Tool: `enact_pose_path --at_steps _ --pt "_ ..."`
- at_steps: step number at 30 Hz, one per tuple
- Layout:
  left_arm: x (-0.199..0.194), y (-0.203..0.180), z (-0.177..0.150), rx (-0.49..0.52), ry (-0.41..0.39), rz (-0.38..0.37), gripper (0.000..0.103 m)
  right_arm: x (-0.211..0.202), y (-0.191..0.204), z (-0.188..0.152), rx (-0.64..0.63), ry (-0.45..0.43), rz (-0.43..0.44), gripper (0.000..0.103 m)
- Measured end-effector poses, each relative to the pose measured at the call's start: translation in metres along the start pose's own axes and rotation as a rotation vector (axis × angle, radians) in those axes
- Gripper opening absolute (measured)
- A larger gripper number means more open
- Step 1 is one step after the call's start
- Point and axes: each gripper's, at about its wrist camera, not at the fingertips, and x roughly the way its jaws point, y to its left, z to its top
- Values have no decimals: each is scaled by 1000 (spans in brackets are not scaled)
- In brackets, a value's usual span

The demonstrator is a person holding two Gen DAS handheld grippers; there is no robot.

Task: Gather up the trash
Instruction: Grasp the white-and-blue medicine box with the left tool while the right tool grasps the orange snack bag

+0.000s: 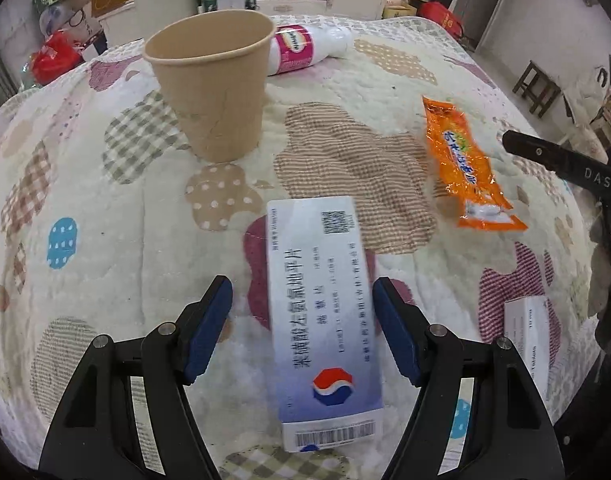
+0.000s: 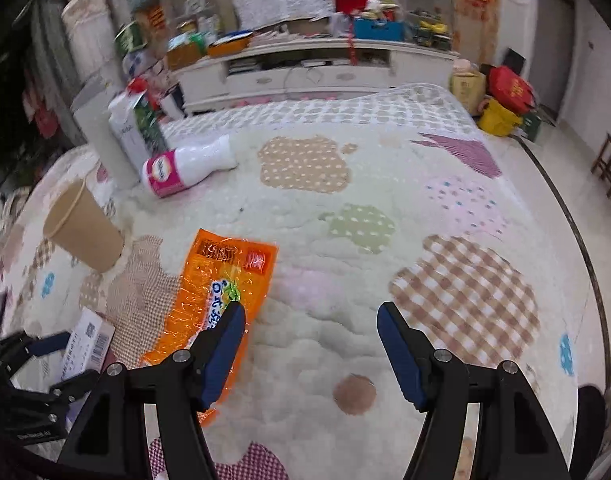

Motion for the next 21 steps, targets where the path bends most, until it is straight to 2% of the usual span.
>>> enact_pose_path --at_steps 3,7,10,12,15,16,18,19,21 --pt "-2 -6 -2 5 -2 -8 72 -4 -1 -1 43 8 60 73" --pt "1 -13 -2 20 -10 16 72 15 25 -3 39 84 174 73" --pt "0 -11 -4 13 -11 10 72 30 50 -2 0 98 170 74" --pt "-1 -10 -5 8 -12 7 72 39 63 -1 -23 115 165 79" --pt "-1 -10 -6 4 -21 15 72 47 78 0 -95 103 95 81" --pt "-1 -11 -7 5 -25 21 72 49 80 -1 -117 103 81 79" --pt "0 -15 -8 21 -33 31 71 47 80 -4 -157 87 56 63" --pt "0 -16 -8 29 -36 28 69 45 78 -6 -180 80 38 61" --pt "-1 -19 -8 44 -56 47 44 39 68 -9 -183 87 68 59"
